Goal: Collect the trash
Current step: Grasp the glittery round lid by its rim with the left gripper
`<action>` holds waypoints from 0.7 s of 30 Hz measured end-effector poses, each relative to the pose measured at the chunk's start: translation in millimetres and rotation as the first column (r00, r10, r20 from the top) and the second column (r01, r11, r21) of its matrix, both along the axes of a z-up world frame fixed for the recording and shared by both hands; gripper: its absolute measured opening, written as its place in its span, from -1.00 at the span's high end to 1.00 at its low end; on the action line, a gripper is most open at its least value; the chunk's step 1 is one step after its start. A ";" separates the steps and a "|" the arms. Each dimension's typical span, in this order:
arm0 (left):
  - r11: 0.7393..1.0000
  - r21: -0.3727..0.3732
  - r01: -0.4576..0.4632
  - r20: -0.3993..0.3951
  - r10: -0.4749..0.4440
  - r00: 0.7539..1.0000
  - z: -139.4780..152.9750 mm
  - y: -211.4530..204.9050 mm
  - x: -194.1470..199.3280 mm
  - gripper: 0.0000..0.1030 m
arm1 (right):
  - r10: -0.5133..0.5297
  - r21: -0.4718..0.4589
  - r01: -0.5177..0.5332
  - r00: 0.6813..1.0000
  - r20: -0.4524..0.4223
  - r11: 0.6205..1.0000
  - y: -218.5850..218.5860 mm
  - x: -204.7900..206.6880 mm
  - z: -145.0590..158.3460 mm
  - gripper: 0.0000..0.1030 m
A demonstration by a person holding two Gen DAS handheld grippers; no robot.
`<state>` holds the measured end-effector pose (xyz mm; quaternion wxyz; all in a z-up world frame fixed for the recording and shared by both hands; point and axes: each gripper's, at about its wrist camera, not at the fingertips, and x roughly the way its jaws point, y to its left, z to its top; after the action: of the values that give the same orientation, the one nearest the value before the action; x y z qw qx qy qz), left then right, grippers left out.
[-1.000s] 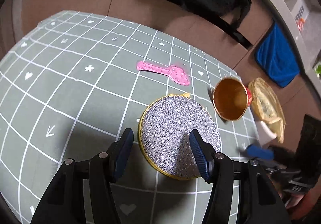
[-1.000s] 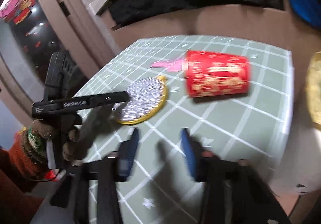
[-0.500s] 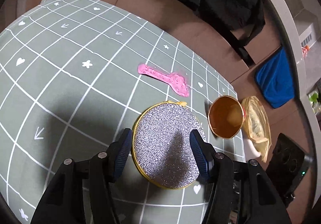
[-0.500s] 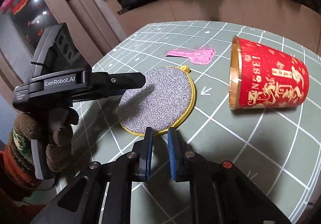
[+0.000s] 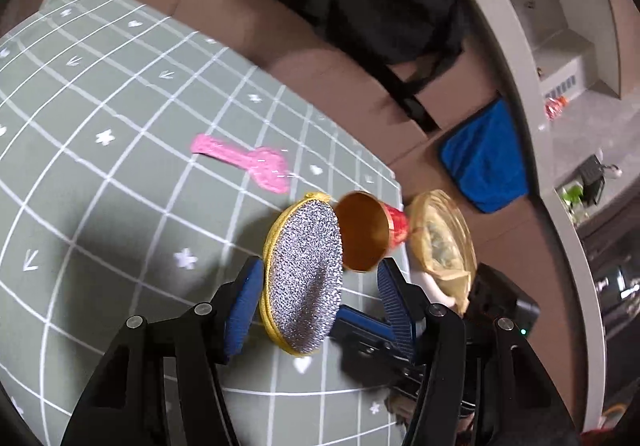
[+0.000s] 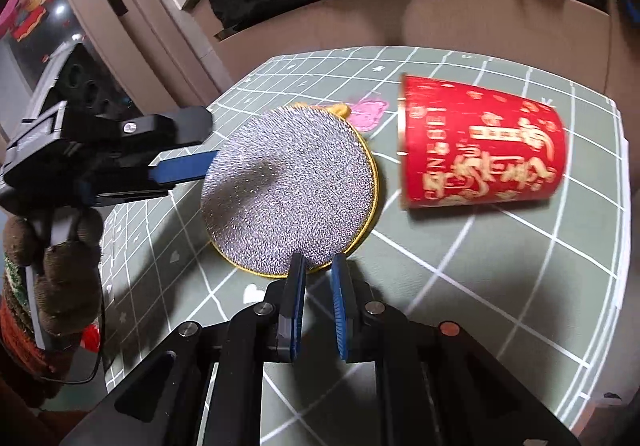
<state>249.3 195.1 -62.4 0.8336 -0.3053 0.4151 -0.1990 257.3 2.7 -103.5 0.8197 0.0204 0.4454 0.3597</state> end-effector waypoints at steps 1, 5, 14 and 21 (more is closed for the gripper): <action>1.000 0.006 0.011 0.004 -0.011 1.000 1.6 -4.4 1.0 -0.12 | -0.006 0.000 0.006 1.000 0.001 1.000 -1.3 0.0 0.4 0.77; 0.999 0.002 0.049 -0.003 -0.049 0.999 2.3 -20.2 5.9 0.19 | -0.028 0.012 0.028 1.000 0.001 1.000 -12.9 -1.3 -0.3 0.77; 0.991 0.122 0.053 0.012 -0.055 0.998 4.4 -55.6 11.5 0.71 | -0.067 0.028 0.066 0.998 0.014 0.997 -35.7 -7.3 2.3 0.68; 0.935 0.328 -0.131 0.150 0.085 0.985 29.2 -43.8 -9.3 0.71 | -0.142 -0.077 0.163 0.965 0.222 0.984 -44.7 -22.8 34.0 0.13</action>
<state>239.9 151.3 -33.2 0.9091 -0.1665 0.3689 -0.0988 234.5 -42.0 -69.4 0.8884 -0.0233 0.3674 0.2742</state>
